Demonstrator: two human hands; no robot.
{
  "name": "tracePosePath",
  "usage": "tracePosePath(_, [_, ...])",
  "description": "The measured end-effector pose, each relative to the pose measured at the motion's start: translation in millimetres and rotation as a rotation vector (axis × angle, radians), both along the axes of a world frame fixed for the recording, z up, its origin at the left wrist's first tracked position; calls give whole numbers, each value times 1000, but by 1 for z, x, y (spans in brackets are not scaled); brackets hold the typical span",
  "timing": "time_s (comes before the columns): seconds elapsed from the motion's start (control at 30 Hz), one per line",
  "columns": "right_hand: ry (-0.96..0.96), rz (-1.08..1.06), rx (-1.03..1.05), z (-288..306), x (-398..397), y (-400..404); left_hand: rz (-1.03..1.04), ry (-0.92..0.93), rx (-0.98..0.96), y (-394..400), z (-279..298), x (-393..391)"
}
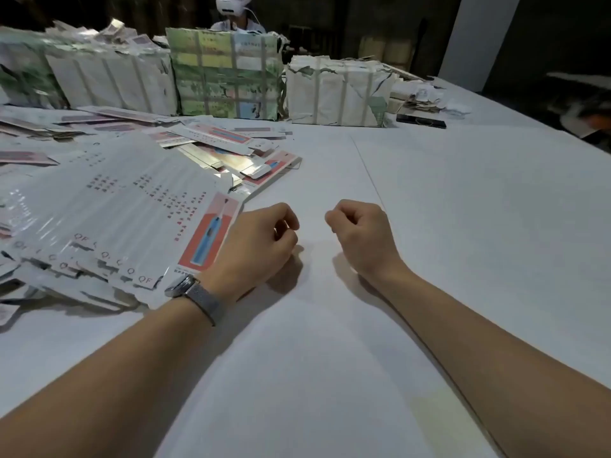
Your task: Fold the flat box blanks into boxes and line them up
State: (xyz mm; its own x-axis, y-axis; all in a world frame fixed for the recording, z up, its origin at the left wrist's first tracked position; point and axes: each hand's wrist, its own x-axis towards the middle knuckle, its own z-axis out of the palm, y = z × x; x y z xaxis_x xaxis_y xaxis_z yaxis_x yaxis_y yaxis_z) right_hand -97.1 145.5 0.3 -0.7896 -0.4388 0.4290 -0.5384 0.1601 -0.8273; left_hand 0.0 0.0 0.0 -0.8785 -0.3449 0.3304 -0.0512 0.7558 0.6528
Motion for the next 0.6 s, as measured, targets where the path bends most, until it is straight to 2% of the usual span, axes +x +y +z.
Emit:
tracePosePath(0.1, [-13, -18, 2, 3, 3, 1, 40, 44, -148, -4, 3, 2])
tracePosePath(0.17, [-51, -15, -22, 4, 5, 2, 100, -3, -316, -11, 6, 5])
tracePosePath(0.23, [-100, -8, -42, 4, 3, 3, 209, -170, -518, -19, 9, 7])
tracePosePath(0.3, [-147, -4, -72, 4, 1, 2, 325, -332, -615, -25, 14, 11])
tracePosePath(0.37, [-169, 1, -89, 3, 0, 1, 381, -403, -633, -28, 16, 12])
tracePosePath(0.6, [-223, -16, -91, 3, -3, 2, 340, -462, -644, -36, 20, 11])
